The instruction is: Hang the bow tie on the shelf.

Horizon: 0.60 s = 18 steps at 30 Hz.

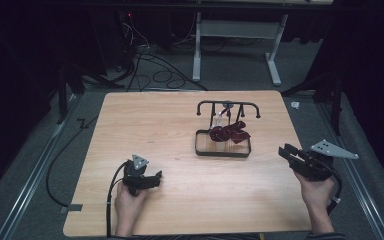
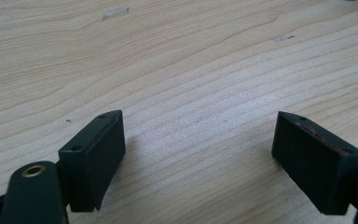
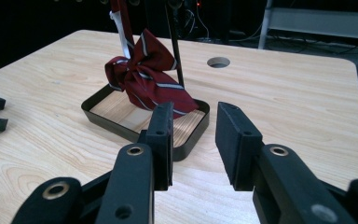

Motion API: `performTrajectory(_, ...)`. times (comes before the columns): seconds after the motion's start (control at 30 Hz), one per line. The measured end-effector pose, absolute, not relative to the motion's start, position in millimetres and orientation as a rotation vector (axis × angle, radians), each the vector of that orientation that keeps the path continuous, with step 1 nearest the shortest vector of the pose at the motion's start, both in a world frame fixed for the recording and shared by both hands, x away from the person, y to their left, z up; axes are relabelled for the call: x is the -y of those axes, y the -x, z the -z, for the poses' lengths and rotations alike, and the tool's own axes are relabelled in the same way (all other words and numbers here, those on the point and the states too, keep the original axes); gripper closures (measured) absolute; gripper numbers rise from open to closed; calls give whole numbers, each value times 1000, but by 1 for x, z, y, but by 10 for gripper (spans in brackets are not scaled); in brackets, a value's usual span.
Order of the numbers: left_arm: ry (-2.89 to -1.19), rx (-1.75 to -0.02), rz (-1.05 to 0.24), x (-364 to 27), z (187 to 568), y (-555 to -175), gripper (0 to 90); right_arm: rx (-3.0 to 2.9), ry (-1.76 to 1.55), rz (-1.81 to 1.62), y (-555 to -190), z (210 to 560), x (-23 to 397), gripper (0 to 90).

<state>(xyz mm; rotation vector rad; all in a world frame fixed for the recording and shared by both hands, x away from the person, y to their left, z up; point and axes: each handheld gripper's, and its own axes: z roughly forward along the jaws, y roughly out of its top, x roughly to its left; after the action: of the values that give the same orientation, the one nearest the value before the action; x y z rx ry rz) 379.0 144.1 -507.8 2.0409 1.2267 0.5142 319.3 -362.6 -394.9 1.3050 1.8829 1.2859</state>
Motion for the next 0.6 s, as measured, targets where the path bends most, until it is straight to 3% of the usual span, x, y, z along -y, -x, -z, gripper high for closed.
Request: performTrajectory(0.6,-2041,-1226,-514,-144,508,-379,176,-1909,-1345,-1270,-316,412,364,687)
